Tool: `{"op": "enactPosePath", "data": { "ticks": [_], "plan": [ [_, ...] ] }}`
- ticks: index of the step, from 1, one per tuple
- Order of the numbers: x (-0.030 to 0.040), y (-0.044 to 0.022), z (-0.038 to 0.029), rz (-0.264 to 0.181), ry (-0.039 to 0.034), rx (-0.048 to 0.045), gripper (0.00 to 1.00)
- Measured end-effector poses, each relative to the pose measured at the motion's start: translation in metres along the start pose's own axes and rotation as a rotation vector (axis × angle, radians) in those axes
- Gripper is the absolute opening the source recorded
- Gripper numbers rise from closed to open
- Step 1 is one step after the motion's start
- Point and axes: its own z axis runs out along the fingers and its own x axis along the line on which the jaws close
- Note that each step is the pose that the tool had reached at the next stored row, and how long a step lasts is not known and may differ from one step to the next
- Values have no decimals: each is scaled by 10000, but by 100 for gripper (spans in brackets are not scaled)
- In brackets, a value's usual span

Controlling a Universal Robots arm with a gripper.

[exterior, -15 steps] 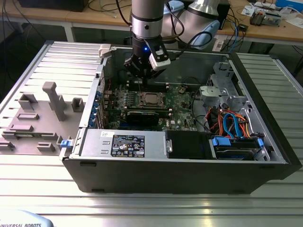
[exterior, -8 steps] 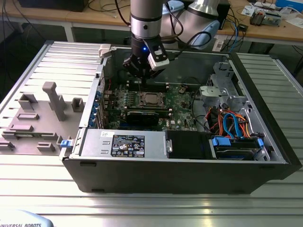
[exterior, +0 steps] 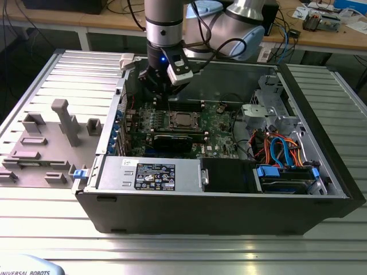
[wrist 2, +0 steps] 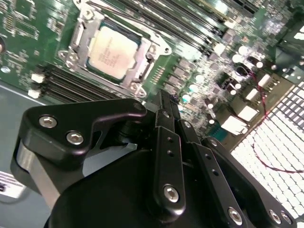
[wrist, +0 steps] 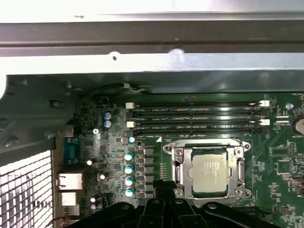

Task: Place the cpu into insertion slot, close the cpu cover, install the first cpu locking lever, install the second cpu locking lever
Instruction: 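Install the first cpu locking lever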

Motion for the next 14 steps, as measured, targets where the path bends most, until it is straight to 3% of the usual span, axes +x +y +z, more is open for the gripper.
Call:
{"op": "enactPosePath", "data": {
  "ticks": [14],
  "plan": [
    [22, 21, 1, -19, 0, 0, 11]
  ]
}}
